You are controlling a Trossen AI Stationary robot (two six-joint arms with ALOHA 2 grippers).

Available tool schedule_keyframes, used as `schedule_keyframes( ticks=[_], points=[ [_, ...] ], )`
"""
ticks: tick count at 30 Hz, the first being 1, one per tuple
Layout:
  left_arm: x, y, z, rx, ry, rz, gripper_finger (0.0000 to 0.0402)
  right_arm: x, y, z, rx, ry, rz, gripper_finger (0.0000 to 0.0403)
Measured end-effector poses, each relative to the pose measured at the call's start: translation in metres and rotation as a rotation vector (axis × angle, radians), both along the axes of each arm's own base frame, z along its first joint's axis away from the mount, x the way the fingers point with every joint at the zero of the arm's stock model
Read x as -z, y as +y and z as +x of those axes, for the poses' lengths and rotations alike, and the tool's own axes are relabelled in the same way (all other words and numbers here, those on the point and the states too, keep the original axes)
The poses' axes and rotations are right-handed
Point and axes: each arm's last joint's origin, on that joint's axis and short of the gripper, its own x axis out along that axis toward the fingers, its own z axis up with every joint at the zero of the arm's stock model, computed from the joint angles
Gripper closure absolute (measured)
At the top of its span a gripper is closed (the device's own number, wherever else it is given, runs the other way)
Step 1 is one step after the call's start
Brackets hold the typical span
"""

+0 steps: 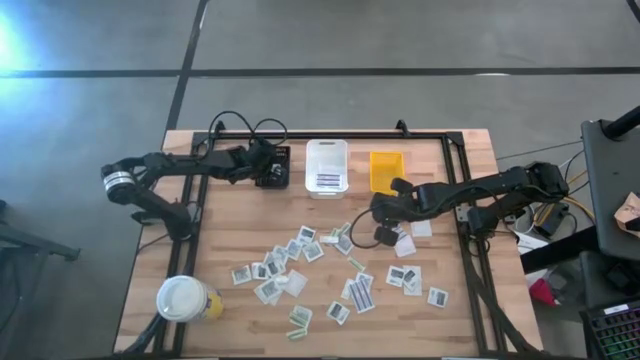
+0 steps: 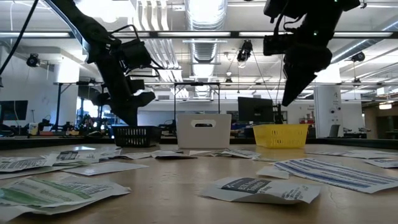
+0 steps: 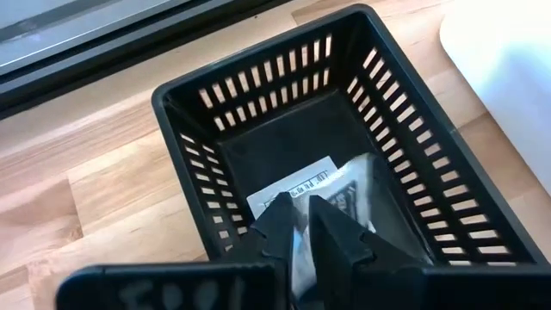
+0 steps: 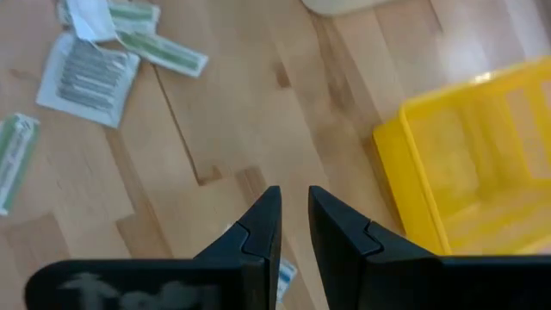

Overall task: Pick & Place First Aid Supplies
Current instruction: Put the towelette pack into the black basket, then put the green bandage into the yellow basket

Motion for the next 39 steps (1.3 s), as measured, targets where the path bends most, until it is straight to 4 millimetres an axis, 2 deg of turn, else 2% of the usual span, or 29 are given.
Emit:
schedule_keyframes(
  ticks=[9, 15, 23, 29, 34, 39],
  points=[
    [-0.001, 0.0, 0.0, 0.025, 0.016, 0.012, 0.0298, 0.004, -0.001, -0.007, 0.067, 0.052, 0.016, 0.0346],
    [-0.013, -0.001, -0.003, 0.068, 0.012, 0.055, 0.0272, 0.014, -0.001, -0.013, 0.081, 0.086, 0.016, 0.0346],
    [-0.051, -0.002, -0.005, 0.187, -0.007, 0.194, 0.027, 0.032, -0.002, -0.026, 0.11, 0.15, 0.016, 0.0346],
    [-0.076, -0.007, -0.012, 0.288, 0.009, 0.309, 0.0274, 0.037, -0.003, -0.036, 0.21, 0.214, 0.028, 0.0346],
    [-0.088, -0.012, -0.019, 0.334, 0.014, 0.369, 0.0275, 0.037, -0.001, -0.045, 0.348, 0.252, 0.065, 0.0346],
    [-0.092, -0.019, -0.023, 0.408, -0.005, 0.376, 0.0277, 0.036, 0.009, -0.046, 0.392, 0.242, 0.16, 0.0346]
  ],
)
